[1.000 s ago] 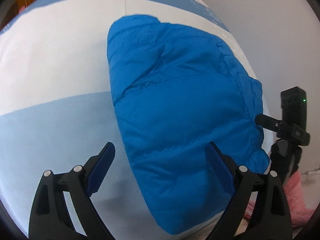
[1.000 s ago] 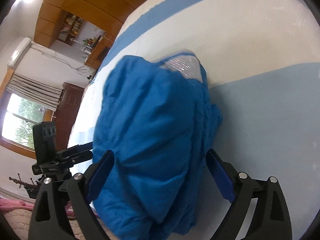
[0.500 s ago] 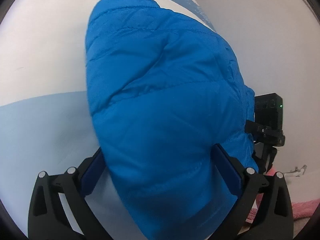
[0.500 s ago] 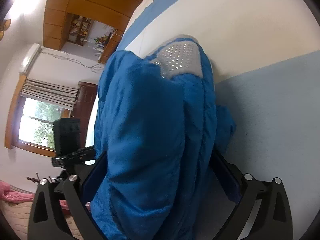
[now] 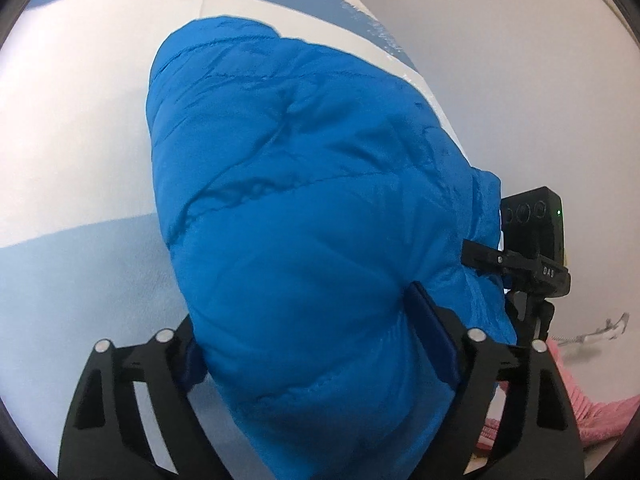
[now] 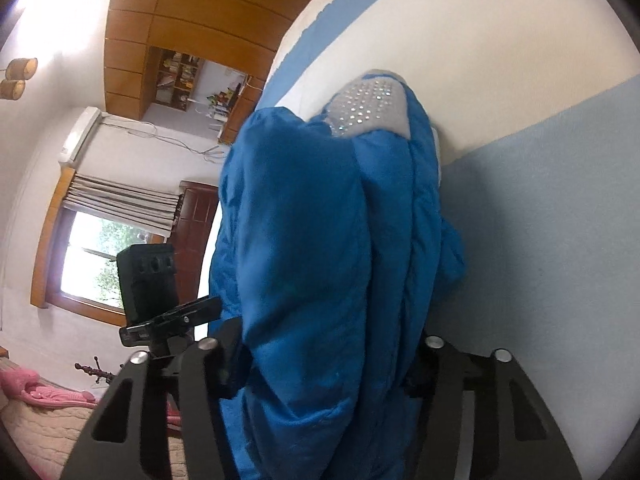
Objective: Fold large clothes
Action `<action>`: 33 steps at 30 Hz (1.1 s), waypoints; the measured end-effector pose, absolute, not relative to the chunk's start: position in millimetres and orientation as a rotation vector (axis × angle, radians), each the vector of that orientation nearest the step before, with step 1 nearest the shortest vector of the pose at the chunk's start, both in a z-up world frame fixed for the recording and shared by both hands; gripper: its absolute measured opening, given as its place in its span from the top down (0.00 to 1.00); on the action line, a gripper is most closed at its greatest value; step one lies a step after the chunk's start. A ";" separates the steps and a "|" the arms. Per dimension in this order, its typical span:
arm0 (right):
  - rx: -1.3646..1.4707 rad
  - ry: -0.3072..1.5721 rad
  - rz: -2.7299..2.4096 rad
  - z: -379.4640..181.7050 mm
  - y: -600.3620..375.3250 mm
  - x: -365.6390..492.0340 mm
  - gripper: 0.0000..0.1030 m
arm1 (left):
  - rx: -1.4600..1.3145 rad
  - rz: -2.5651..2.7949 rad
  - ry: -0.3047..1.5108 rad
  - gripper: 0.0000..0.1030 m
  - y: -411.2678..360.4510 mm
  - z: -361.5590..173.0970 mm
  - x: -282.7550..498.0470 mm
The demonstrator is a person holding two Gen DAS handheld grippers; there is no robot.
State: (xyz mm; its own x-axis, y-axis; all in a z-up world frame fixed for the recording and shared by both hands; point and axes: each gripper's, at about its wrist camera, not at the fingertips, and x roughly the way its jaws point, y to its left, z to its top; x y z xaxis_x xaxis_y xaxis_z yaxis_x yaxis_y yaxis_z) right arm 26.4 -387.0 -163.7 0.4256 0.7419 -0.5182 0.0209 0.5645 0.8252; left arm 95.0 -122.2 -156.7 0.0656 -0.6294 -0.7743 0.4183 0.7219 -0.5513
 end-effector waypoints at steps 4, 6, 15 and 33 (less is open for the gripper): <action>0.869 1.026 0.534 -153.4 -384.5 23.9 0.54 | -0.182 -0.810 1.241 0.25 -122.7 -142.1 85.0; 0.860 1.015 0.535 -145.8 -383.3 20.8 0.56 | -0.182 -0.820 1.225 0.27 -124.8 -133.5 78.5; 0.796 0.959 0.586 -109.3 -377.0 35.7 0.58 | -0.195 -0.819 1.132 0.28 -98.6 -101.1 72.2; 0.671 0.979 0.739 -93.9 -312.0 192.8 0.58 | -0.225 -0.626 1.000 0.27 -22.6 -84.7 154.6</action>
